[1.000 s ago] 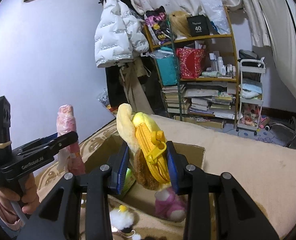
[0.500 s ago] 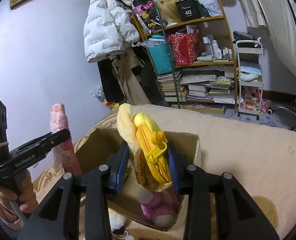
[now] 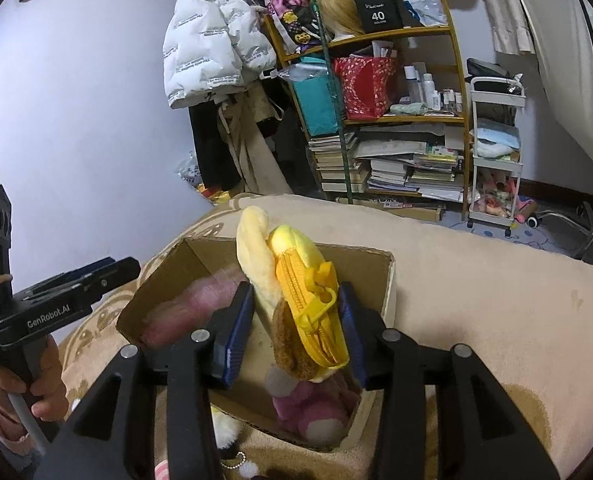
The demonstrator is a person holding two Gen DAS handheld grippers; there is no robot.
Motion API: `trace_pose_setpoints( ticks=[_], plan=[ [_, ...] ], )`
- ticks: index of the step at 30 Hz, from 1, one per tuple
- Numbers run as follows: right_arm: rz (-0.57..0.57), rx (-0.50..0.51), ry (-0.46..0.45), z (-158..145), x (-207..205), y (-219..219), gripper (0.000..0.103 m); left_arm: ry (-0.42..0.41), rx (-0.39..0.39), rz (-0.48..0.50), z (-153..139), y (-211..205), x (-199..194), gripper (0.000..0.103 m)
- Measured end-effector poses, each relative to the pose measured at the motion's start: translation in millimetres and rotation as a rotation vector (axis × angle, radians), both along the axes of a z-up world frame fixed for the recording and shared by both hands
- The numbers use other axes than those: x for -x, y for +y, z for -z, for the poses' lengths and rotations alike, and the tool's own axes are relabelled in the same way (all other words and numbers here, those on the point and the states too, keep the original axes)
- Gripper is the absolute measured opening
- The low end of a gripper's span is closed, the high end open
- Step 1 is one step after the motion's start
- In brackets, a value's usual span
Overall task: Organize soft objects
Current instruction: 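Lower the roll and yellow dog into the box and open both grippers, then move both grippers back toward the white-haired doll and swirl cushion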
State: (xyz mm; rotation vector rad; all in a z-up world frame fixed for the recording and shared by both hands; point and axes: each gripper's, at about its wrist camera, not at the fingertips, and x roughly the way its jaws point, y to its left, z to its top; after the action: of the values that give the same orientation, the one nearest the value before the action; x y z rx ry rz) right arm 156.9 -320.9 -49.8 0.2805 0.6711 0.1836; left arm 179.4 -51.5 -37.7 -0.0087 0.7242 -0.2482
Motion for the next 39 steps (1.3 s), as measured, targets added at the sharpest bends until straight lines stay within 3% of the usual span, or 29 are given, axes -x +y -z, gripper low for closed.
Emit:
trace_pose_setpoints(
  ticks=[3, 6, 11, 13, 17, 19, 30, 39],
  plan=[
    [0.001, 0.000, 0.009, 2, 0, -1, 0.048, -0.004, -0.017, -0.002, 0, 1, 3, 0.071],
    [0.003, 0.000, 0.014, 3, 0, 0, 0.056, -0.006, -0.044, -0.006, -1, 1, 8, 0.079],
    [0.003, 0.014, 0.005, 0, 3, 0, 0.059, -0.005, -0.066, -0.012, -3, 4, 16, 0.084],
    [0.009, 0.013, -0.004, -3, 7, -1, 0.068, 0.000, -0.067, -0.019, -4, 6, 18, 0.089],
    [0.028, 0.008, -0.012, -8, 16, -4, 0.073, 0.020, -0.062, -0.028, -6, 10, 25, 0.091],
    [0.038, 0.002, -0.016, -11, 21, -6, 0.082, 0.024, -0.066, -0.031, -8, 11, 29, 0.094],
    [0.085, -0.007, 0.005, -24, 54, -8, 0.101, 0.009, -0.066, -0.048, -24, 19, 67, 0.101],
    [0.102, -0.013, 0.034, -32, 84, -6, 0.101, 0.043, -0.099, -0.022, -28, 16, 99, 0.101]
  ],
)
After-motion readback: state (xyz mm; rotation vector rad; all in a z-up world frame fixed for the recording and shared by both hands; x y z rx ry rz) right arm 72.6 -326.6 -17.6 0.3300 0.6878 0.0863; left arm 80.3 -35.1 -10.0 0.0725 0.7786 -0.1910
